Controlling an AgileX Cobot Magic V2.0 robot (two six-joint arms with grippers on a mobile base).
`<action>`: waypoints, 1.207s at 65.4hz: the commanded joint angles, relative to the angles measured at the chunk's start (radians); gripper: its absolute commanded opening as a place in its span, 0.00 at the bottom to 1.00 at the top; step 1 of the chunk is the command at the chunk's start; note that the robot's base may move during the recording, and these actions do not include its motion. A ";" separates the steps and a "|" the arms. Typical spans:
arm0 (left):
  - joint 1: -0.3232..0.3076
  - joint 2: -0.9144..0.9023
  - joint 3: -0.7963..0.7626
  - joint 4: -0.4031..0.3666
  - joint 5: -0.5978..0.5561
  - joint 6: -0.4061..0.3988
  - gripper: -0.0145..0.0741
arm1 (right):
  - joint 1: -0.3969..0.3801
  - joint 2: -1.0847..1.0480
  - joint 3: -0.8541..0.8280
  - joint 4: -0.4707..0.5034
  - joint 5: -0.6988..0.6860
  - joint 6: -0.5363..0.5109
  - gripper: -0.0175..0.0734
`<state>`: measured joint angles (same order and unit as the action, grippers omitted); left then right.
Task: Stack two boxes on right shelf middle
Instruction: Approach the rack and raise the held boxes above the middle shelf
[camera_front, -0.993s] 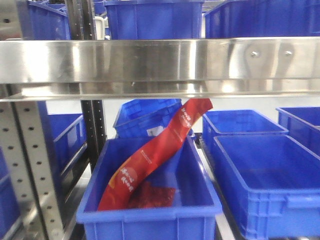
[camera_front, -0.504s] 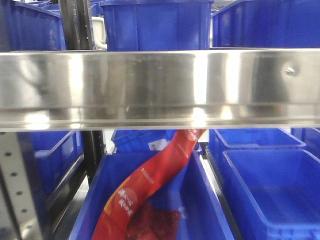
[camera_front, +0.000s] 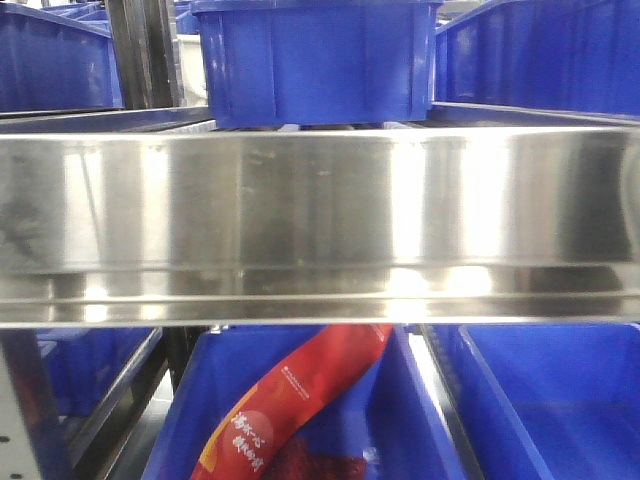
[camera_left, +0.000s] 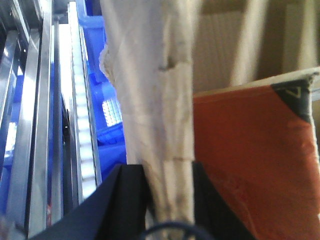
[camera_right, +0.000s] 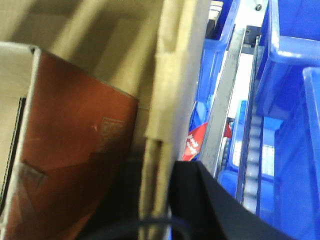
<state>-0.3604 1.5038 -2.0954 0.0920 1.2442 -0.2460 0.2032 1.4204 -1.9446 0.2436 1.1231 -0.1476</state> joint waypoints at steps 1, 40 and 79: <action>0.006 -0.020 -0.016 0.008 -0.041 0.000 0.04 | -0.009 -0.011 -0.010 -0.034 -0.053 -0.008 0.02; 0.006 -0.020 -0.016 0.008 -0.041 0.000 0.04 | -0.009 -0.011 -0.010 -0.034 -0.053 -0.008 0.02; 0.006 -0.020 -0.016 0.008 -0.041 0.000 0.04 | -0.009 -0.011 -0.010 -0.034 -0.053 -0.008 0.02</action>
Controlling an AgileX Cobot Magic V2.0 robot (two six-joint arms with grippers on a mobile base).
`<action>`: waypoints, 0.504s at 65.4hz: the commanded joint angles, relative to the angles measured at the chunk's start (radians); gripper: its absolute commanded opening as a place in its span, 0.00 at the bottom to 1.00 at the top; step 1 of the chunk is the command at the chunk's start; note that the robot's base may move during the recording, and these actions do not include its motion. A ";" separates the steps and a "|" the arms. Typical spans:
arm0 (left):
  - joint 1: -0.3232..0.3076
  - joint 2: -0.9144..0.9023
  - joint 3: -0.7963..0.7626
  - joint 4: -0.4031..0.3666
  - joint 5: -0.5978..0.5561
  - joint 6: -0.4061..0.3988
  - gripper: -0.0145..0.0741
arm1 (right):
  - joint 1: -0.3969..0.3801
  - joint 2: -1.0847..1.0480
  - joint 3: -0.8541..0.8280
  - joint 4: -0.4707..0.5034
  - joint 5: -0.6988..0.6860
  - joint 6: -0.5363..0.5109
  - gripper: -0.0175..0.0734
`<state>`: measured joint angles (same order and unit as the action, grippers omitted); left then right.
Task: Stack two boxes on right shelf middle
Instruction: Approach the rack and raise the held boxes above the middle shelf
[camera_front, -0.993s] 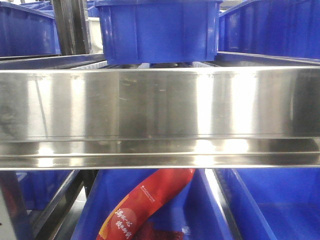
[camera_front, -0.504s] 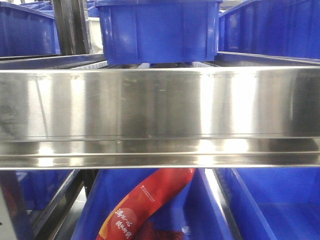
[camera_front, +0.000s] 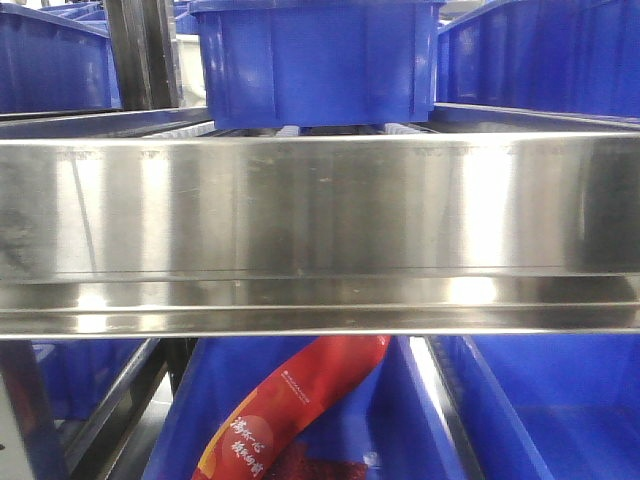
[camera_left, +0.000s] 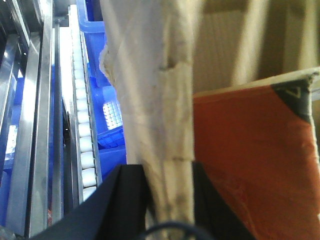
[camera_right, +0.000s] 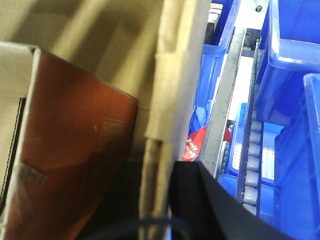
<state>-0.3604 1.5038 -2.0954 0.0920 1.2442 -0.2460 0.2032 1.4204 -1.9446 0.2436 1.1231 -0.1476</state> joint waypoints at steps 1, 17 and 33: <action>0.006 -0.020 -0.016 0.008 -0.041 0.000 0.04 | -0.009 -0.011 -0.010 -0.034 -0.053 -0.008 0.02; 0.006 -0.020 -0.016 0.008 -0.045 0.000 0.04 | -0.009 -0.011 -0.010 -0.033 -0.057 -0.008 0.02; 0.006 0.066 -0.005 0.081 -0.023 0.030 0.04 | -0.009 0.049 -0.006 0.003 0.098 0.011 0.02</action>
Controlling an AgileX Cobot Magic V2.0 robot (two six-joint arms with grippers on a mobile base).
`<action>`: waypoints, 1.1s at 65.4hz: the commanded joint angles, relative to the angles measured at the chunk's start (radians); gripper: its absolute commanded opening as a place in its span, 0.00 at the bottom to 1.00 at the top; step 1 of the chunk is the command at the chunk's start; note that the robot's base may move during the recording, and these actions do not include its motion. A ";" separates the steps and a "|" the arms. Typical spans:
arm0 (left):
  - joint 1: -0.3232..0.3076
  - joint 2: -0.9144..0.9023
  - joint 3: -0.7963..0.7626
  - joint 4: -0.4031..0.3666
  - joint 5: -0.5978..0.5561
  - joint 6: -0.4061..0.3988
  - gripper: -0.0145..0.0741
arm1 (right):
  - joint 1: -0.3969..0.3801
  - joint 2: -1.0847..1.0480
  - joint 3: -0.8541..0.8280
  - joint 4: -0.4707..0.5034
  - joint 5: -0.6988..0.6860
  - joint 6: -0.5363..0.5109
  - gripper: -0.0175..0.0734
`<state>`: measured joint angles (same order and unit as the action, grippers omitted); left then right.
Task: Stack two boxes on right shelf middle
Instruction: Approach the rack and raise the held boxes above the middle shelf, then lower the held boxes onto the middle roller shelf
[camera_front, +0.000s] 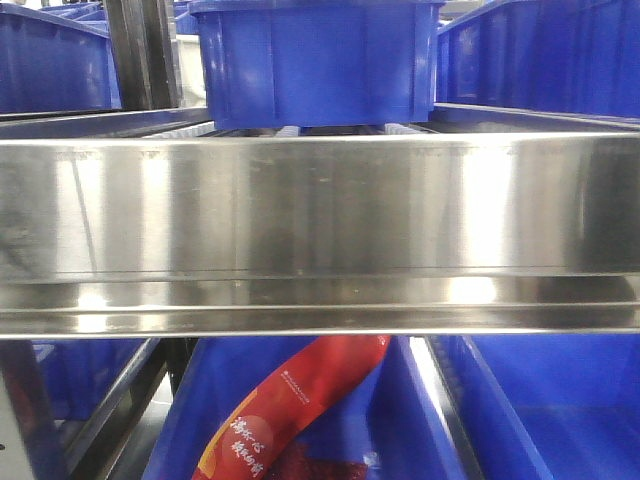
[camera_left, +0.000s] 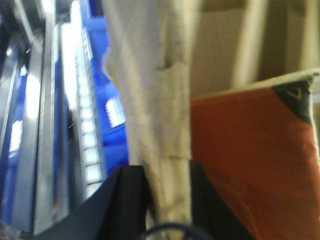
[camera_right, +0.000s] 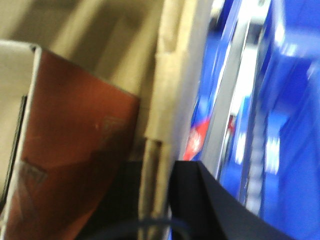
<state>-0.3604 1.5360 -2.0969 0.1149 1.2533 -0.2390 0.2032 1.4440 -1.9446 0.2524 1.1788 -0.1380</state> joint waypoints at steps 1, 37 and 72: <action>0.006 0.041 -0.001 0.058 -0.032 0.027 0.04 | -0.009 0.033 -0.006 -0.003 0.042 0.001 0.02; 0.006 0.180 0.127 0.117 -0.032 0.034 0.05 | -0.009 0.239 -0.006 0.015 0.042 0.005 0.07; 0.006 0.099 0.127 0.117 -0.032 0.034 0.72 | -0.009 0.156 -0.006 0.015 0.042 0.026 0.82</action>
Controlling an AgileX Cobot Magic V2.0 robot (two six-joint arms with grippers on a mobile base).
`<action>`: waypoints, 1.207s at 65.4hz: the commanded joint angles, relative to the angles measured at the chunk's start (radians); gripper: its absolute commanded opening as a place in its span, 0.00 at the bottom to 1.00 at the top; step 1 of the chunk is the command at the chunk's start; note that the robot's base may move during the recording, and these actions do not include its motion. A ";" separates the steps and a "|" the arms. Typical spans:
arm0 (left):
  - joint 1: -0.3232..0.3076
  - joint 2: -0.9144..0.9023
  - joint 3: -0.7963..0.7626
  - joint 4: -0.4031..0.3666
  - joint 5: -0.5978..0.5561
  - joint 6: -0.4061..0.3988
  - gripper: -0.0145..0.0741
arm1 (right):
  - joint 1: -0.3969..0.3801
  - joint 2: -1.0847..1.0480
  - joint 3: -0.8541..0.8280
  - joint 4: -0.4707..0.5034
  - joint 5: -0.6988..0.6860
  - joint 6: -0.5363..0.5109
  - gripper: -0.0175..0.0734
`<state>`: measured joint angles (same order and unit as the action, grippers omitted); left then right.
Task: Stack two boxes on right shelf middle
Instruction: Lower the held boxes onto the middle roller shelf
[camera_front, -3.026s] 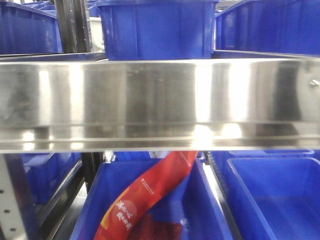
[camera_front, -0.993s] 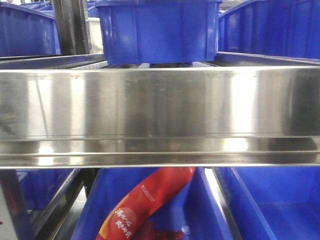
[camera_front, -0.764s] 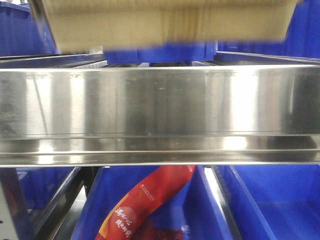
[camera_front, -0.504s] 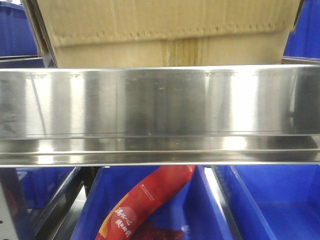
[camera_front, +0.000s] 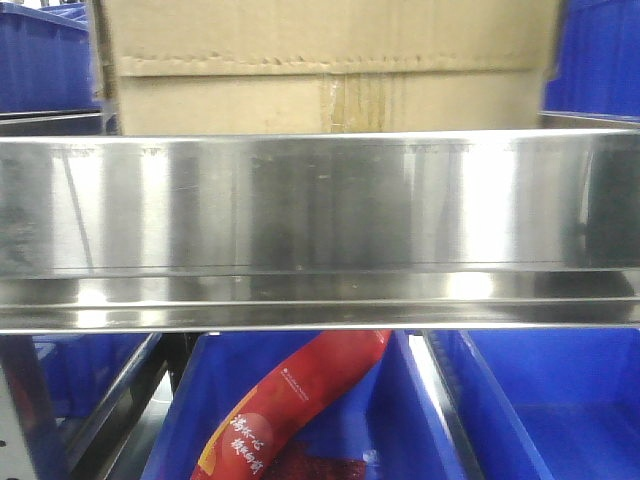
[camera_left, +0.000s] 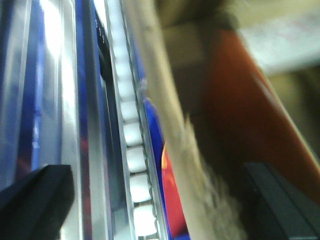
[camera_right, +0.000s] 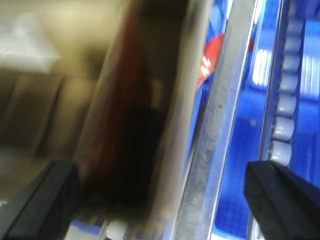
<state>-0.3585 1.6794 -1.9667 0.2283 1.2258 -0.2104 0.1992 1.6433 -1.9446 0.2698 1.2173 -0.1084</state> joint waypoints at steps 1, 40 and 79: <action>0.004 -0.051 -0.003 0.003 -0.005 0.005 0.70 | -0.005 -0.051 -0.006 -0.002 0.004 -0.004 0.82; 0.004 -0.493 0.414 -0.005 -0.192 -0.006 0.04 | -0.005 -0.388 0.379 -0.060 -0.192 -0.006 0.02; 0.004 -1.134 1.301 0.012 -0.943 -0.006 0.04 | -0.005 -1.063 1.363 -0.060 -0.843 -0.124 0.02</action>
<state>-0.3585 0.6087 -0.7352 0.2370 0.3863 -0.2103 0.1992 0.6687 -0.6540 0.2156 0.4682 -0.2165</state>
